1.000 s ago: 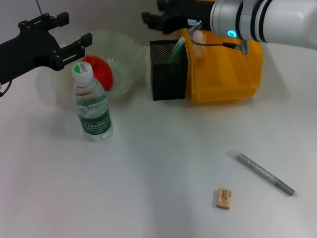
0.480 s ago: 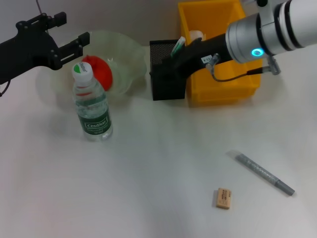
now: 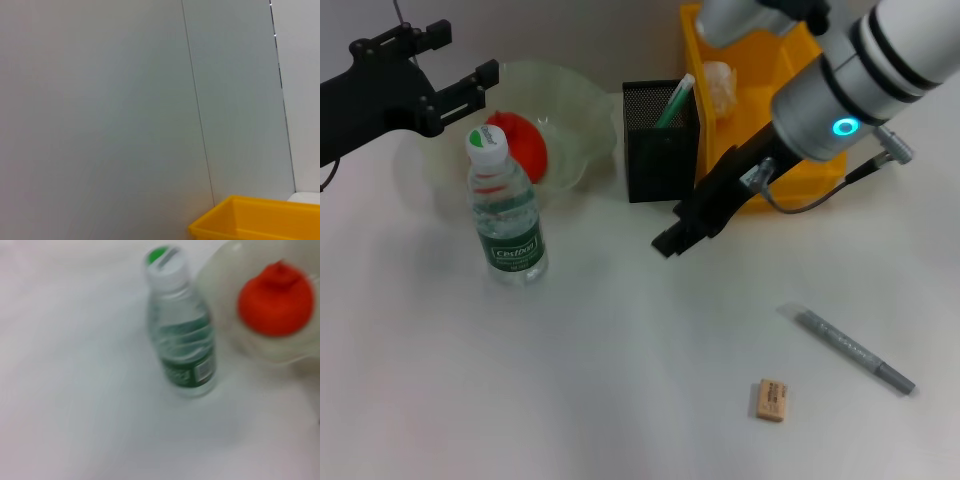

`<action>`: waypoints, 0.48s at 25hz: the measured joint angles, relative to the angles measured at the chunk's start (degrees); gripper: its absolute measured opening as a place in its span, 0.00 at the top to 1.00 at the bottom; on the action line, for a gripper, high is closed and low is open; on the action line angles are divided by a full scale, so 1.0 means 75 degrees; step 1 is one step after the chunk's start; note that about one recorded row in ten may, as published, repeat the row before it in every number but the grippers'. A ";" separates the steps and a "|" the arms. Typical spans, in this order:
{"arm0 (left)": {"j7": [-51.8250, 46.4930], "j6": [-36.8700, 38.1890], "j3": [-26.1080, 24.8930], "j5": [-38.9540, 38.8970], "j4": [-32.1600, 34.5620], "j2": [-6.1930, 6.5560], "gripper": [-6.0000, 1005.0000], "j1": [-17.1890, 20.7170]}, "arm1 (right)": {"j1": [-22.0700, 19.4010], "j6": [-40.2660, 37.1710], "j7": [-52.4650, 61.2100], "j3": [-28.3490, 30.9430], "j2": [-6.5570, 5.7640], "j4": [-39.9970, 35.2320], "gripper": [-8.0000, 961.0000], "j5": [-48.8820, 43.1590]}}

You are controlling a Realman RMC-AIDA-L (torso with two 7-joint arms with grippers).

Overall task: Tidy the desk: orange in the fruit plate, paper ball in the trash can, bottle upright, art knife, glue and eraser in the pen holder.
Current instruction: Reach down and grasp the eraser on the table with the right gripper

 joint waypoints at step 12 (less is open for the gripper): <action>0.0000 -0.0078 -0.0001 -0.0190 -0.0105 -0.0012 0.32 0.0013 | 0.0744 -0.0930 0.0960 -0.1646 0.0040 0.0734 0.27 -0.0284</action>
